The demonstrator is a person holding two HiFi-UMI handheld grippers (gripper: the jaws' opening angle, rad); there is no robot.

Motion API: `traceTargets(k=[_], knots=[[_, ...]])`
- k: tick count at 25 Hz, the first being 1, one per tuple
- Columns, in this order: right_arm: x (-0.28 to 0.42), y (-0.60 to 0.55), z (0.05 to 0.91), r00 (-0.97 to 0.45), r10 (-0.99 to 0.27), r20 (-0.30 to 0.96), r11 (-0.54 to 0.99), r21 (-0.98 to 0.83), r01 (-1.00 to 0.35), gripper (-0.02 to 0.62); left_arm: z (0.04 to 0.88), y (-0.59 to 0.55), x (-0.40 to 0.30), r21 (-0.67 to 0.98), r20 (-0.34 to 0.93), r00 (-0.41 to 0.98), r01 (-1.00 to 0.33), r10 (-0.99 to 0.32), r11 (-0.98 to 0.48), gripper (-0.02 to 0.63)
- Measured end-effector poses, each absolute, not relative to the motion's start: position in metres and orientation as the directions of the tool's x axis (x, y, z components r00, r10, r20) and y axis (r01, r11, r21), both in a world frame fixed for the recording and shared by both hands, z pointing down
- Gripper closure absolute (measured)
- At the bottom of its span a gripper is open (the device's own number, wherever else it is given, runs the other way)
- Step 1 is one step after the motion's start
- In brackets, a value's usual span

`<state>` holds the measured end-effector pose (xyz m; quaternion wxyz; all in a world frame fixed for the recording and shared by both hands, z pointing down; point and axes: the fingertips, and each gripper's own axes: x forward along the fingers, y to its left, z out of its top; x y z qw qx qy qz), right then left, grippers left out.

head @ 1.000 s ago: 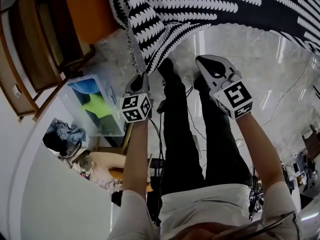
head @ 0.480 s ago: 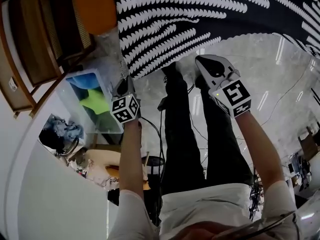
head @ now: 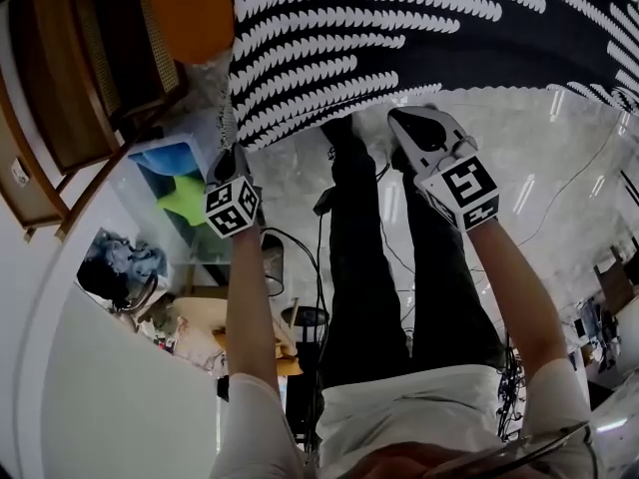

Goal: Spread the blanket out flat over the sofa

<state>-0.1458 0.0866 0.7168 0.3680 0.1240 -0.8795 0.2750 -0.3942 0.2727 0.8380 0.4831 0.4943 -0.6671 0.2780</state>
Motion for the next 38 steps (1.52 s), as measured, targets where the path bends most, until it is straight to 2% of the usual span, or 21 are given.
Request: traceTargets(k=[5, 9, 16, 27, 32, 38], knots=[[-0.149, 0.087, 0.717, -0.698, -0.010, 0.716, 0.816, -0.397, -0.419, 0.598, 0.840, 0.260, -0.387, 0.109, 0.921, -0.044, -0.925, -0.386, 0.364, 0.575], [-0.146, 0.082, 0.703, -0.701, -0.021, 0.713, 0.820, -0.389, -0.420, 0.598, 0.827, 0.243, -0.374, 0.156, 0.903, -0.012, -0.922, -0.429, 0.354, 0.514], [-0.131, 0.063, 0.646, -0.707, -0.069, 0.704, 0.832, -0.351, -0.430, 0.598, 0.760, 0.202, -0.355, 0.195, 0.857, 0.001, -0.927, -0.516, 0.321, 0.506], [-0.080, 0.029, 0.501, -0.670, -0.196, 0.716, 0.799, -0.280, -0.532, 0.598, 0.559, 0.150, -0.316, 0.248, 0.740, 0.014, -0.935, -0.672, 0.254, 0.509], [-0.065, 0.000, 0.413, -0.689, -0.269, 0.673, 0.805, -0.237, -0.544, 0.598, 0.450, 0.122, -0.307, 0.250, 0.652, 0.025, -0.951, -0.758, 0.184, 0.532], [-0.040, -0.017, 0.300, -0.724, -0.338, 0.602, 0.800, -0.222, -0.558, 0.598, 0.327, 0.120, -0.289, 0.224, 0.598, 0.041, -0.968, -0.801, 0.117, 0.554]])
